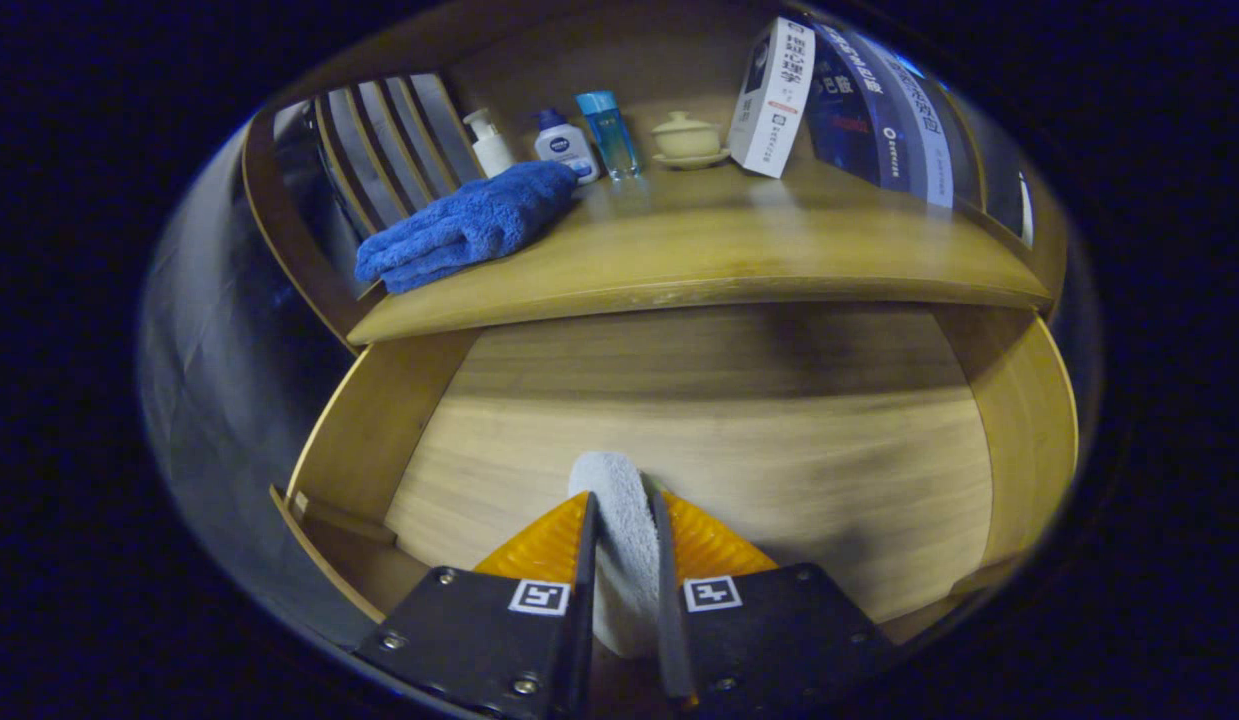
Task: Pull open the drawer, take out the items inside it, and place them on the countertop above the cabinet.
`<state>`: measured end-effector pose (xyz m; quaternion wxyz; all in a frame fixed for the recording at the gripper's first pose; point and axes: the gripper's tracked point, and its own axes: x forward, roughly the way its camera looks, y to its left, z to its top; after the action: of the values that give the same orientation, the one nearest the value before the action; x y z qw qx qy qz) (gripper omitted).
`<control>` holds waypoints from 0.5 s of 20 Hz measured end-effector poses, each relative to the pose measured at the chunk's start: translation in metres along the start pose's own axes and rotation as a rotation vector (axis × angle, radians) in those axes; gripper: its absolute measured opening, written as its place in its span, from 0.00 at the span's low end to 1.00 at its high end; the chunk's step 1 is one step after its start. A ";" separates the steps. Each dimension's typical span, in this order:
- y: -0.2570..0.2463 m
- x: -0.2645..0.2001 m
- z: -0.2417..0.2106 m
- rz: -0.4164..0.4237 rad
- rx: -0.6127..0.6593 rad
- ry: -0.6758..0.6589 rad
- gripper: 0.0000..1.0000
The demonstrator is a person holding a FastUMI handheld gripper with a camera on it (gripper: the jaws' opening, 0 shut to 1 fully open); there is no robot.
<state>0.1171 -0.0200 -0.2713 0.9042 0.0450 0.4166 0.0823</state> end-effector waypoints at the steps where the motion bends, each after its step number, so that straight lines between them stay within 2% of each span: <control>1: -0.002 -0.001 0.002 -0.015 -0.003 -0.013 0.27; 3: 0.005 -0.010 0.006 -0.027 -0.017 -0.042 0.27; 5: 0.004 -0.017 0.016 -0.045 -0.005 -0.082 0.12; 10: 0.007 -0.040 0.034 -0.109 0.014 -0.157 0.11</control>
<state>0.1161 -0.0207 -0.2180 0.9368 0.0350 0.3470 0.0264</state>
